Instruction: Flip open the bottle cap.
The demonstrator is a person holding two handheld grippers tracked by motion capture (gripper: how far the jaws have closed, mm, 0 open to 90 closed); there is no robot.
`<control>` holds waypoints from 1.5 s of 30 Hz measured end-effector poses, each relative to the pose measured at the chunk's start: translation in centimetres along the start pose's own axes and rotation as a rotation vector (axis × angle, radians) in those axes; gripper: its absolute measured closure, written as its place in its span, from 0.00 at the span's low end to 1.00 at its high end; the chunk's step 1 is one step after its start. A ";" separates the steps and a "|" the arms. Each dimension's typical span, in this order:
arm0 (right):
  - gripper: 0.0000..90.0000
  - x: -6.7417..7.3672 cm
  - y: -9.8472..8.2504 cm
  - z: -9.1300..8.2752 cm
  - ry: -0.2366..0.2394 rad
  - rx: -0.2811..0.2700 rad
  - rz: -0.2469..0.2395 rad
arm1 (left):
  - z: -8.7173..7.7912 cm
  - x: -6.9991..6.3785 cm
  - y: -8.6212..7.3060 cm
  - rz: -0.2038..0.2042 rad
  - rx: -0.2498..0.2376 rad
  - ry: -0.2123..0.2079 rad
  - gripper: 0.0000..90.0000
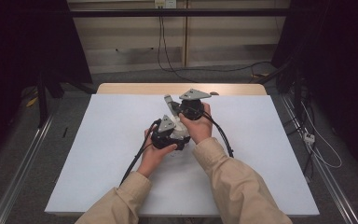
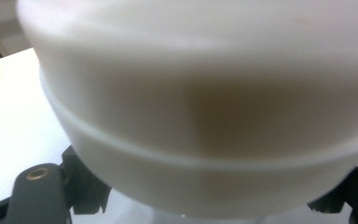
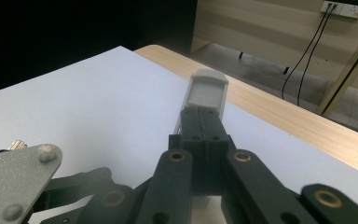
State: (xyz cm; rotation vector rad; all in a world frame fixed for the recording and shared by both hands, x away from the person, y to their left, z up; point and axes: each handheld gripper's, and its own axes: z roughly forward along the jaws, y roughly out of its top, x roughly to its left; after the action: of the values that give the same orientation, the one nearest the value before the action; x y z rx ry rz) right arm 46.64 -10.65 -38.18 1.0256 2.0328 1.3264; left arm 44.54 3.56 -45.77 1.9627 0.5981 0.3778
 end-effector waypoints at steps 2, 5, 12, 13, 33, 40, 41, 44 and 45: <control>1.00 0.0 0.0 0.0 0.001 0.003 0.000 | 0.0 0.0 0.0 -0.001 -0.002 -0.001 0.21; 1.00 0.0 0.0 0.1 -0.001 0.004 0.002 | 0.0 0.0 0.0 -0.001 -0.001 -0.002 0.21; 1.00 0.1 0.2 0.1 -0.005 0.024 0.007 | 0.0 0.0 0.0 0.001 -0.001 -0.002 0.21; 1.00 0.1 0.2 0.1 -0.004 0.025 0.006 | 0.0 0.0 0.0 0.002 0.000 -0.001 0.21; 0.88 -0.1 -0.3 -1.7 0.010 -0.002 -0.004 | -1.0 0.2 0.6 -0.040 -0.017 -0.015 0.13; 0.59 -0.2 -0.8 -4.2 0.044 -0.026 0.000 | -2.7 -0.1 0.4 -0.033 -0.006 -0.014 0.10; 0.55 -0.2 -0.9 -4.6 0.054 -0.025 0.005 | -2.9 -0.1 0.3 -0.032 0.001 -0.008 0.09; 0.44 -0.3 -1.5 -5.8 0.060 -0.031 0.017 | -3.6 0.1 0.0 -0.047 0.003 -0.004 0.08; 0.40 -0.3 -1.7 -6.1 0.068 -0.031 0.022 | -3.9 0.2 0.0 -0.058 -0.004 -0.004 0.08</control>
State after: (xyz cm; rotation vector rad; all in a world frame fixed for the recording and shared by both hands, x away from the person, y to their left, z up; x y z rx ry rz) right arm 41.69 -14.60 -37.30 1.0050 2.0495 1.4177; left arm 42.72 6.57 -44.07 1.9374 0.6498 0.3392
